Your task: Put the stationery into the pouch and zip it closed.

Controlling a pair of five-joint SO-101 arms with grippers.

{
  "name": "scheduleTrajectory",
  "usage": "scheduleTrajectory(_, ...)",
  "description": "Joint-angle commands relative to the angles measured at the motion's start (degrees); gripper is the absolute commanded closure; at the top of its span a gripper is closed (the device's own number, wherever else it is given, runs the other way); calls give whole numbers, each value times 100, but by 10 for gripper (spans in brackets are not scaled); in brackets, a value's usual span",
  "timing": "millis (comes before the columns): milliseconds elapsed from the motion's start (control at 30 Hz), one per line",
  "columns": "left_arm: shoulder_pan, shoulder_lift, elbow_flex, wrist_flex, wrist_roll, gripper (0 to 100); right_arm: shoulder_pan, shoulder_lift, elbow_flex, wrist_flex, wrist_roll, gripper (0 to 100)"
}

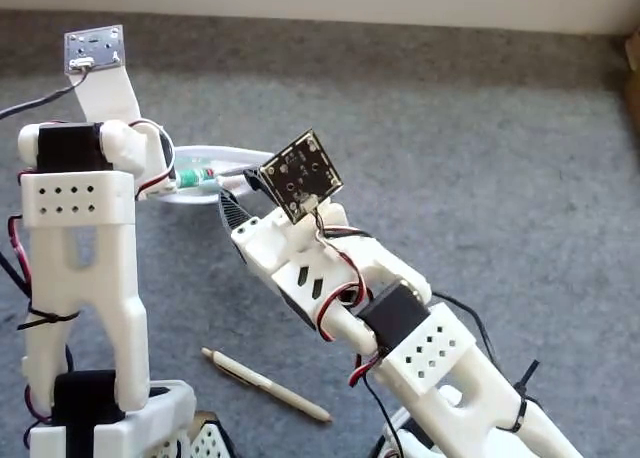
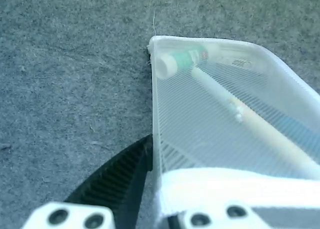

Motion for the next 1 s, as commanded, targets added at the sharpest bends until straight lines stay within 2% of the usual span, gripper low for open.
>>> scheduleTrajectory(0, 48, -57, 40, -97, -35, 995, -66, -4, -558, 409, -62, 885)
scheduleTrajectory(233, 40, -57, 40, -97, -35, 995, -75, -4, -1297, 1657, -62, 885)
scheduleTrajectory(533, -488, -66, -13, -211, -26, 995, -119, -4, -2158, 3354, -62, 885)
scheduleTrajectory(733, -813, -66, -22, -299, 9, 995, -769, 66, -1727, 3512, -62, 885)
scheduleTrajectory(967, -1007, -66, -22, -299, 141, 995, -1411, 66, -497, 2791, -62, 885)
